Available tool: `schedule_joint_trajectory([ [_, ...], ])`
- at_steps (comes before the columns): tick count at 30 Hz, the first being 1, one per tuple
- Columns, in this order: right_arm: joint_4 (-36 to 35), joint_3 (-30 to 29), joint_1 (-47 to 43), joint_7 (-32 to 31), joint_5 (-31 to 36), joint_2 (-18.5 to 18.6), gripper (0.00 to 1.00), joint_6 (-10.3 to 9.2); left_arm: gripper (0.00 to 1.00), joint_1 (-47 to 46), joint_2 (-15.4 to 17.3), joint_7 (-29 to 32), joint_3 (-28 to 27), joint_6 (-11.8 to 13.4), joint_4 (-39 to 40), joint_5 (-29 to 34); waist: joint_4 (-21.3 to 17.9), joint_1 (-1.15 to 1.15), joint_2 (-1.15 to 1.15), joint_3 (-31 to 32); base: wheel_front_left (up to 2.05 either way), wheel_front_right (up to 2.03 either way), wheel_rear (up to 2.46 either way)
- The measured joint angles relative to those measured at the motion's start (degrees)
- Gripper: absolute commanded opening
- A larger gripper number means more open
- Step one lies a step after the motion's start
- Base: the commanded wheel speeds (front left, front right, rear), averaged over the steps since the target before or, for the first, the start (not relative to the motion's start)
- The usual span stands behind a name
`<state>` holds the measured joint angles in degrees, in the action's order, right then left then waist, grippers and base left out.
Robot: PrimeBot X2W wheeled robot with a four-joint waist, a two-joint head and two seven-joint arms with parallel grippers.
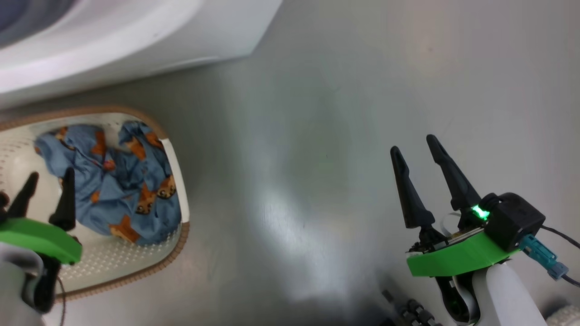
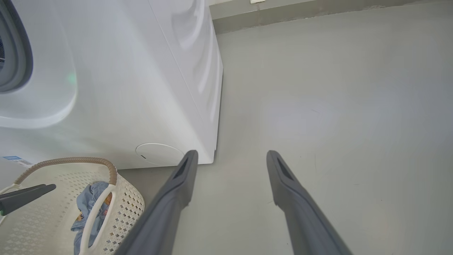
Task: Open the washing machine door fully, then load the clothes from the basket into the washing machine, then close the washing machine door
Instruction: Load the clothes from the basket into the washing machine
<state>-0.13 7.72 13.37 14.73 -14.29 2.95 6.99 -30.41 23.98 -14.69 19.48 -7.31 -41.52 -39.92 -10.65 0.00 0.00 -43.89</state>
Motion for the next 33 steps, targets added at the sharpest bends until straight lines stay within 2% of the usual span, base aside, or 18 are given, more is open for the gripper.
schedule_joint_trajectory([
  [5,-1.16,0.42,1.01,0.0,-0.37,-0.01,1.0,0.0,1.0,-4.87,3.09,0.0,5.31,-0.01,-2.46,-3.32,-0.68,0.0,0.0,-4.12,0.0,0.0,0.0],
  [19,-3.03,1.11,2.18,0.0,-0.88,-0.01,1.0,0.0,1.0,-14.35,7.2,1.1,15.14,-0.01,-9.37,-12.11,-1.75,0.0,0.0,-12.62,0.0,0.0,0.0],
  [33,-3.37,1.52,2.2,0.0,-2.57,-0.02,1.0,0.0,1.0,-18.27,8.66,2.43,20.62,-0.01,-12.05,-19.59,-3.2,0.0,0.0,-14.98,0.0,0.0,0.0],
])
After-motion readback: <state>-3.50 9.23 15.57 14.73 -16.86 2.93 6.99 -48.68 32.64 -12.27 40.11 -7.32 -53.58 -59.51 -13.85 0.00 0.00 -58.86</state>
